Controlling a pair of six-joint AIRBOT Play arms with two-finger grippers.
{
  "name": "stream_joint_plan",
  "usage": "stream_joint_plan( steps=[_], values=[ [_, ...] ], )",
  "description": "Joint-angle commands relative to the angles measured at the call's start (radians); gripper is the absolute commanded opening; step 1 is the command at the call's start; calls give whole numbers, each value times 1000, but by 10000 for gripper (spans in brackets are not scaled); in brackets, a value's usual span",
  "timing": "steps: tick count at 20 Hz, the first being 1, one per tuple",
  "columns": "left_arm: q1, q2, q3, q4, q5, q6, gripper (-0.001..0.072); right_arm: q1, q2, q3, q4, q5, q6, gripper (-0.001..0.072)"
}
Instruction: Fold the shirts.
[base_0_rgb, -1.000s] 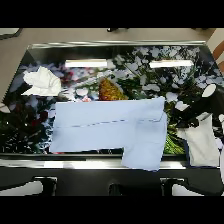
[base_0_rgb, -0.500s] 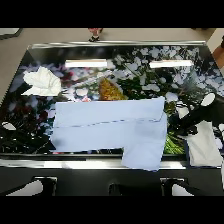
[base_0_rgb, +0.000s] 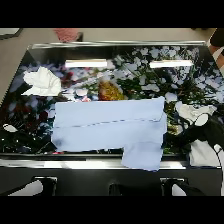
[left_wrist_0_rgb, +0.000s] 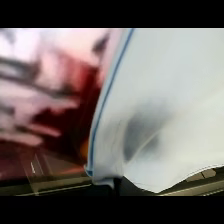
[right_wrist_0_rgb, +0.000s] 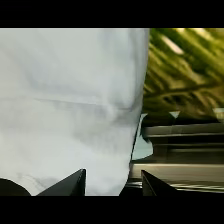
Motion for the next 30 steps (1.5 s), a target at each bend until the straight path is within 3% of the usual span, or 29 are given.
stream_joint_plan(
  steps=[1,7,8,10,14,17,19,24,30],
  values=[
    [1,2,-2,12,0,6,37,0,39,-157,55,-75,-65,460],
    [0,2,-3,12,-7,8,37,0,38,-202,80,-188,-90,436],
    [1,2,-2,12,-9,19,37,0,38,-202,88,-192,-86,376],
    [1,2,-2,12,-12,35,37,0,39,-201,92,-190,-68,46],
    [0,76,70,3,-21,74,35,0,61,-97,121,-161,-108,41],
    [-10,133,205,0,-43,-18,33,0,66,98,123,-158,-55,39],
    [-48,112,306,0,-26,-35,32,0,17,227,147,-187,-37,39],
    [-150,-84,575,0,60,-114,33,70,-226,485,229,-359,-31,39],
    [-170,-402,851,0,-10,-181,34,110,-473,639,198,-463,86,40]
  ],
)
